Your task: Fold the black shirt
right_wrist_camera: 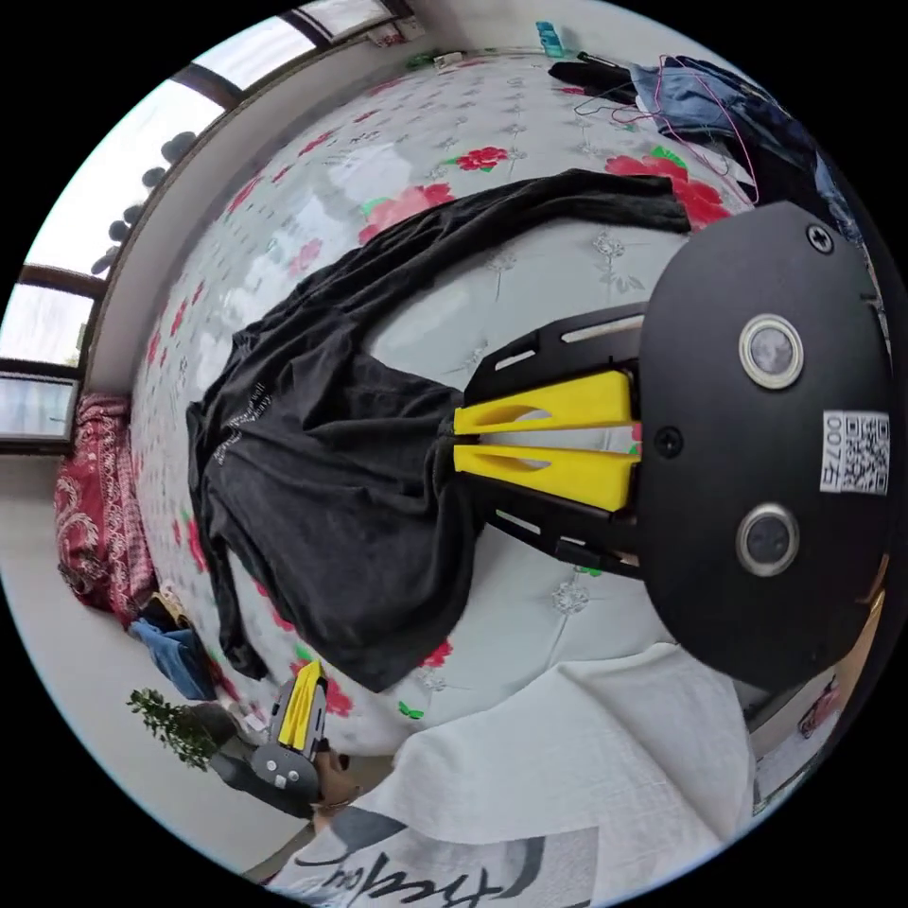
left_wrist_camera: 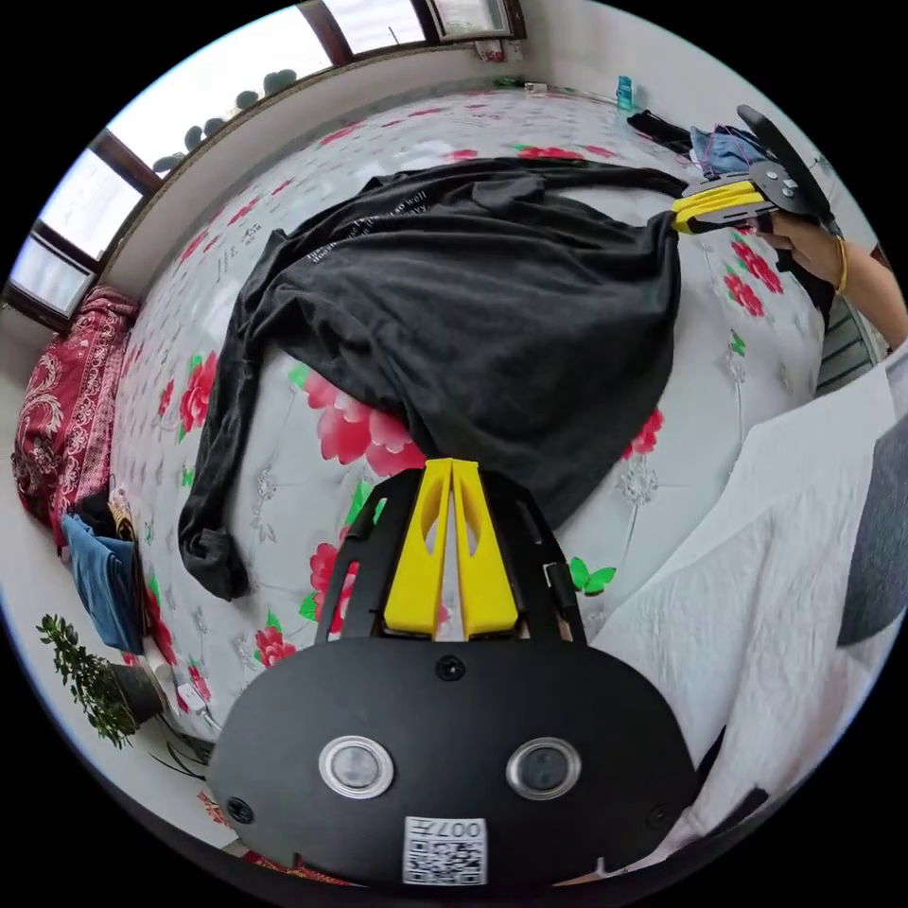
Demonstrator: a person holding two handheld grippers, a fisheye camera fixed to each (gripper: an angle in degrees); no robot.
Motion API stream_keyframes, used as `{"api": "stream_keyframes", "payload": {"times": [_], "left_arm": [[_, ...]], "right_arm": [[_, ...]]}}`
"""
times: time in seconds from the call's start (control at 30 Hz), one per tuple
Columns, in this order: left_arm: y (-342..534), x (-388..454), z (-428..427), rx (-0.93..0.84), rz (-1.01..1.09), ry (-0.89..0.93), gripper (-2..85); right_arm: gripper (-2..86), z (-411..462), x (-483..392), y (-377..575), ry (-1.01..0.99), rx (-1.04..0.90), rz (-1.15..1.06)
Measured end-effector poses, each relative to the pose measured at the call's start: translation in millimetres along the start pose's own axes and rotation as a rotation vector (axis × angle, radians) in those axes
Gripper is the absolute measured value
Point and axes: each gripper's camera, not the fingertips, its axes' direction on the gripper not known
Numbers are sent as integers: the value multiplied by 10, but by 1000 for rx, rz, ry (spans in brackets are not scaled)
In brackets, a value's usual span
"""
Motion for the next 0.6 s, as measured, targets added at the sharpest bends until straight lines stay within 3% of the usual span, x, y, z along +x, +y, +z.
{"api": "stream_keyframes", "payload": {"times": [0.13,0.27,0.43,0.6], "left_arm": [[-336,-381,-179,84,-59,7,-9],[-213,-413,-112,131,-102,143,-5],[-27,-42,-11,84,-119,230,30],[-46,615,64,-1,101,128,80]], "right_arm": [[0,-266,399,-236,-28,129,131],[-1,-269,744,-435,44,161,257],[-1,80,1027,-697,35,5,348],[-2,328,1234,-947,-24,-69,393]]}}
